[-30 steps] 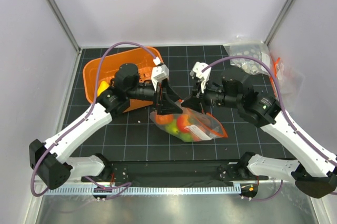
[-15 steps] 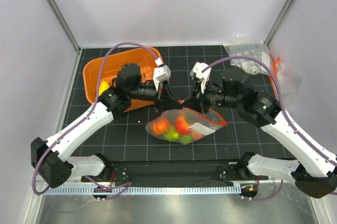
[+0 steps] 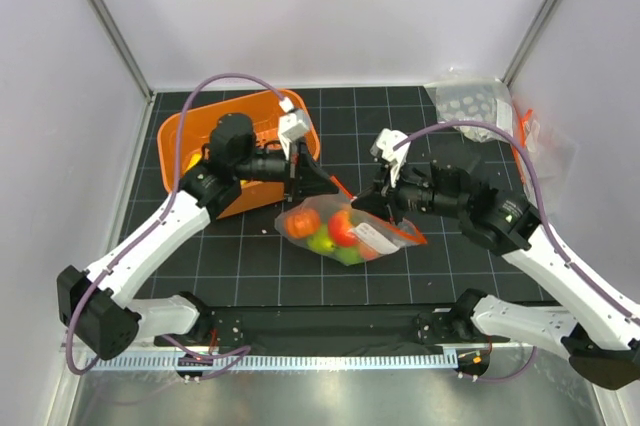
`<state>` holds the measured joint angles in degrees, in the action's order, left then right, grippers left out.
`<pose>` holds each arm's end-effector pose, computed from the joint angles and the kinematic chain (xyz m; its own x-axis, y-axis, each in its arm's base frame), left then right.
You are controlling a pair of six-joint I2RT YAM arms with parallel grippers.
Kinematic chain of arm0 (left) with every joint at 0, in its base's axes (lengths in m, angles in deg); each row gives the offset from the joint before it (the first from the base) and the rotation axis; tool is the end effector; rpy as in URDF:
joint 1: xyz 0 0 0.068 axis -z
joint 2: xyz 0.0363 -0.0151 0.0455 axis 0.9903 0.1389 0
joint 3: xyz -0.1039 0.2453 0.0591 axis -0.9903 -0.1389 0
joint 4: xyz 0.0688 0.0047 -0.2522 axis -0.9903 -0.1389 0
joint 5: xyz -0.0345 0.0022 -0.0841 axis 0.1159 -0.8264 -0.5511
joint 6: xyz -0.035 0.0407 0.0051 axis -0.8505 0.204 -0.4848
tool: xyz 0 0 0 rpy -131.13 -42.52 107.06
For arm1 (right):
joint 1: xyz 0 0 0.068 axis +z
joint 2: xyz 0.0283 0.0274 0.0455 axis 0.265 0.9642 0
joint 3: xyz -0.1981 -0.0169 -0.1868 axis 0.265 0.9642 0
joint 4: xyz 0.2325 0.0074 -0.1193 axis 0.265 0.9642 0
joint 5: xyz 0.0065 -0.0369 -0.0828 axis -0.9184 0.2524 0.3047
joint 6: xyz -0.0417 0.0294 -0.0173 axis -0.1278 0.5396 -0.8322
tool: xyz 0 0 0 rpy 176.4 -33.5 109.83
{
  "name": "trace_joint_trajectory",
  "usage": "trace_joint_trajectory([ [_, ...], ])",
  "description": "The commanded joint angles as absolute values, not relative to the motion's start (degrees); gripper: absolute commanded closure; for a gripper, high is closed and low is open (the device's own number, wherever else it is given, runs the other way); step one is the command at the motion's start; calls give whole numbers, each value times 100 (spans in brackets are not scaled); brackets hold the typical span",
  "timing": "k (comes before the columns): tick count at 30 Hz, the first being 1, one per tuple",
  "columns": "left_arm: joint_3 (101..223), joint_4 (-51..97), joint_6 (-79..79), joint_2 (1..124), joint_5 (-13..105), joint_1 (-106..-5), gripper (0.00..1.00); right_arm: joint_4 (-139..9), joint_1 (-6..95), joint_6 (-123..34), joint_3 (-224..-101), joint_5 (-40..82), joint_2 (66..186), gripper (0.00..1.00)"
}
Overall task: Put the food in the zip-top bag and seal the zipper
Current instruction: Zip the zipper food storage bag at the center of the board.
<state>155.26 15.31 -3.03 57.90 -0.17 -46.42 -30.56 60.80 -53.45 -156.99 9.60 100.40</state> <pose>0.2072 -0.1841 0.3824 -0.3958 0.1043 -0.9124 0.9183 0.0313 -0.3947 0.1267 0.1456 0.4128 -0.2123 -0.2671 -0.9400 -0.8997 0.4289 0.0813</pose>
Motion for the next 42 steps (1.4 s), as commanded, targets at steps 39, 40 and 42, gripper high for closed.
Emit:
trace_joint_trajectory([
  [39,14415,1912,-1922,3931,2898,-6461,100,-2293,6081,-4457,-15269,3323,9680,99],
  [40,14291,1903,-1922,3754,3021,-6461,100,-2433,6072,-4500,-15391,3350,9812,99],
  [42,13948,1868,-1940,3341,3434,-6470,100,-2601,6054,-4545,-15506,3341,10267,99],
])
